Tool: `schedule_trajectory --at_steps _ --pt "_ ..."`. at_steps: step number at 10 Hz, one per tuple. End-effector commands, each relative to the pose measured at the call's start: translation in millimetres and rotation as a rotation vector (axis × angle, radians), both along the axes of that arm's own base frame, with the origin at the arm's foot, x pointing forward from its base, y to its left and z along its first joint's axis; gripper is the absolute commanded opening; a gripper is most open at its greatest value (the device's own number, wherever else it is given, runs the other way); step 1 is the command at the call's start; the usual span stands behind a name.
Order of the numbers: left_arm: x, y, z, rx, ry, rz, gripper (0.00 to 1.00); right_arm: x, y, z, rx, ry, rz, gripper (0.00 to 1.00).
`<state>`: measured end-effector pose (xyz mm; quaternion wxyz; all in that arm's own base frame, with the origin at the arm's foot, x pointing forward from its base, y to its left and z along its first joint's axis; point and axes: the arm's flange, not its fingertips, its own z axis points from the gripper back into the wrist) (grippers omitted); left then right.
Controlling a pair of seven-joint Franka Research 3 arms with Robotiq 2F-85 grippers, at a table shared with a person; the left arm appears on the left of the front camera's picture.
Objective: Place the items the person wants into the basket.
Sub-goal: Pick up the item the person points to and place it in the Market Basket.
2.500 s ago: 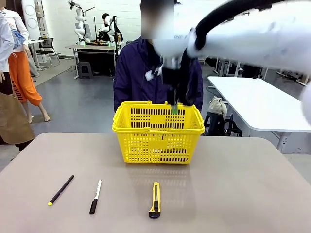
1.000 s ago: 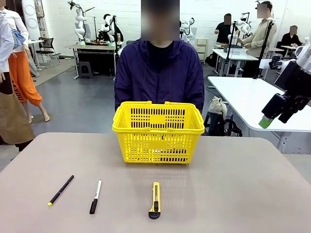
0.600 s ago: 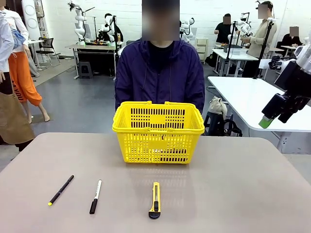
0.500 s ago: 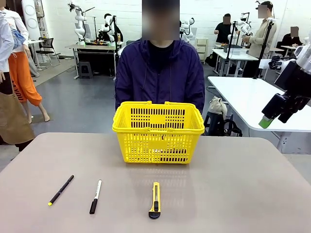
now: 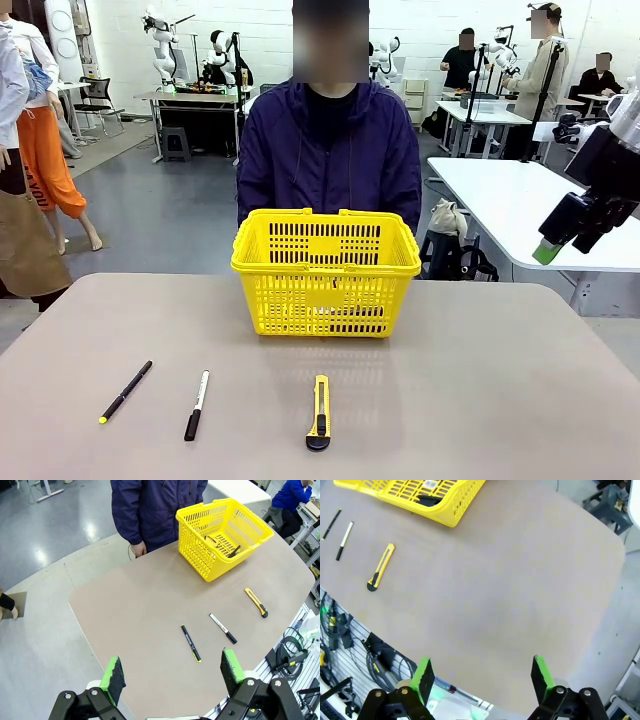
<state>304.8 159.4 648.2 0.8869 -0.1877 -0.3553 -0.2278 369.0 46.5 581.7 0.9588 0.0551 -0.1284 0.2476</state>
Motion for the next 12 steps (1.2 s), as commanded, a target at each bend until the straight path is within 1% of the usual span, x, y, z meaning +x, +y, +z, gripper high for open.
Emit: schedule_trajectory --at_steps 1,7,8,9,10,11,12 --pt "-0.5 1.2 -0.8 -0.004 -0.010 -0.015 1.00 -0.9 -0.7 -2.3 -0.002 -0.005 0.013 1.00" --pt "-0.5 1.2 -0.8 -0.004 -0.010 -0.015 1.00 0.0 0.0 0.0 0.000 0.000 0.000 1.00" --pt "-0.5 1.2 -0.8 -0.004 -0.010 -0.015 1.00 -12.2 -21.9 12.0 0.051 -0.039 0.160 1.00" --pt "-0.5 1.2 -0.8 -0.004 -0.010 -0.015 1.00 -18.0 -40.5 19.8 0.095 -0.054 0.256 1.00" --pt "-0.5 1.2 -0.8 -0.004 -0.010 -0.015 1.00 -23.4 -62.5 26.3 0.151 -0.086 0.399 1.00" --pt "-0.5 1.2 -0.8 -0.004 -0.010 -0.015 1.00 -28.8 -86.8 31.8 0.218 -0.155 0.462 1.00" --pt "-0.5 1.2 -0.8 -0.004 -0.010 -0.015 1.00 -38.2 -118.1 37.9 0.323 -0.215 0.536 1.00"
